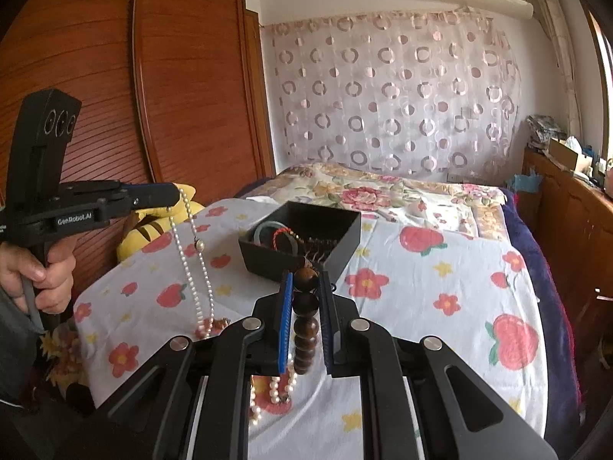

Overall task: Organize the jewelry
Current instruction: 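Carry the pearl necklace and wooden beads toward the black box with both grippers, then lower the pearl necklace and wooden beads into the black box, opening both grippers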

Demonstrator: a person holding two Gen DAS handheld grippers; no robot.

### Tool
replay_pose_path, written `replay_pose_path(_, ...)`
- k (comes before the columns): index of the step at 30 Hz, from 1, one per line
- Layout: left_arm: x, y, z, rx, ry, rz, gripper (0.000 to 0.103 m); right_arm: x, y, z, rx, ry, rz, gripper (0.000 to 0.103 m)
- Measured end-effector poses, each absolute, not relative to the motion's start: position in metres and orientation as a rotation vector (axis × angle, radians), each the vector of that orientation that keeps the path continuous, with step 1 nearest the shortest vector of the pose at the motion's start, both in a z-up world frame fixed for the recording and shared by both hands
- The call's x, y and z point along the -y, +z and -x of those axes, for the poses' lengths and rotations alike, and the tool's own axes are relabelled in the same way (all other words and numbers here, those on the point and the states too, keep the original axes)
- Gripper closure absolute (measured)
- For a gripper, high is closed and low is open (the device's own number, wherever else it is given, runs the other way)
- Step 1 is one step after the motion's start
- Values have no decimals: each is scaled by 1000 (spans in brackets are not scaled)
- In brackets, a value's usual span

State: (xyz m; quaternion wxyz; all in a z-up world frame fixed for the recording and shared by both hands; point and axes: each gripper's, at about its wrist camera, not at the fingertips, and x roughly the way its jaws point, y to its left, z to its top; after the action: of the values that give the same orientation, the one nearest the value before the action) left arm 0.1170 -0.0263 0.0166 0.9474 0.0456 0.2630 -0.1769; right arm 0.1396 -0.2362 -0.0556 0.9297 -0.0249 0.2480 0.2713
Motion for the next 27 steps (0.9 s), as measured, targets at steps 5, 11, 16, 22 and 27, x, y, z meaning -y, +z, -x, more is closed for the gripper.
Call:
replay_pose_path(5,32,39,-116,-496,-361,-110,99,235,-46,-141,-487,557,59,88)
replay_pose_path(11,41,65,-121,-452,-363,-129,99,234,-36,-147,-467,551,64,88)
replay_pose_path(16,47,85,-135,-425,-341,-159,99,231,-28,-155,-457,551,66,88)
replay_pose_path(22,46,99,-158,-427,-301,-169,99,222,-17,-166,-445,552,90,88)
replay_pose_path(27,40,96,-185,-453,-256,-157,99,214,-10,-178,-446,552,100,88)
